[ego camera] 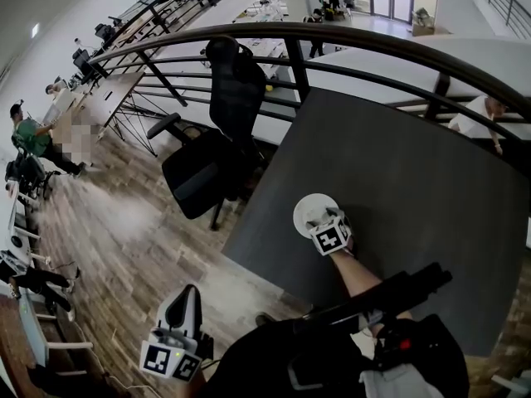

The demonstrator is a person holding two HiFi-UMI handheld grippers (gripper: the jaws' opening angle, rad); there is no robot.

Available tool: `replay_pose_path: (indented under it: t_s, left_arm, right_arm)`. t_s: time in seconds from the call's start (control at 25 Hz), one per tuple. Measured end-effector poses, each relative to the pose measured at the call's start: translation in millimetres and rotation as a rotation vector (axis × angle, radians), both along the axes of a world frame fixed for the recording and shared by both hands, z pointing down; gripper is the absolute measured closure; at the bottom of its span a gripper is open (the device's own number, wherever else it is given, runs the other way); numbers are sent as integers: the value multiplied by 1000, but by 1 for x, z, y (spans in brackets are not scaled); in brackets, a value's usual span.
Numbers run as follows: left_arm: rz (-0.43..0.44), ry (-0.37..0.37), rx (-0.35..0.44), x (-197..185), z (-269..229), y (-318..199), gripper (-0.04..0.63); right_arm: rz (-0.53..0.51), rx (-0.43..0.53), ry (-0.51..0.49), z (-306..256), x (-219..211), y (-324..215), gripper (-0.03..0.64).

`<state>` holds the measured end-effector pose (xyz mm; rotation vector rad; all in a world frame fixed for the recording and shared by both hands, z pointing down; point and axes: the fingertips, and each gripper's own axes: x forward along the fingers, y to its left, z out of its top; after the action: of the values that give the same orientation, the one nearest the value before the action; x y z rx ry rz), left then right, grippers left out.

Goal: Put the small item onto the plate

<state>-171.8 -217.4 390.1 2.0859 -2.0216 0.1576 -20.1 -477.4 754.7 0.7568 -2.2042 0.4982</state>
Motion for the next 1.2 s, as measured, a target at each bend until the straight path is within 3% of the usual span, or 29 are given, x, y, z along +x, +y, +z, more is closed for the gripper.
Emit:
replay_pose_path:
  t_s: [0.56, 0.84, 1.0, 1.2]
  left_arm:
    - [-9, -2, -7, -6, 5, 3, 591]
    - [1, 8, 11, 1, -5, 8, 591]
    - [8, 5, 22, -2, -1, 7, 591]
    - [34, 15, 23, -7, 8, -1, 591]
  right_arm:
    - [-44, 62, 105, 9, -6, -11, 304]
    - [-64, 32, 104, 4, -1, -7, 304]
    - [-65, 48, 85, 6, -7, -8, 239]
    - [-31, 107, 27, -14, -14, -16, 236]
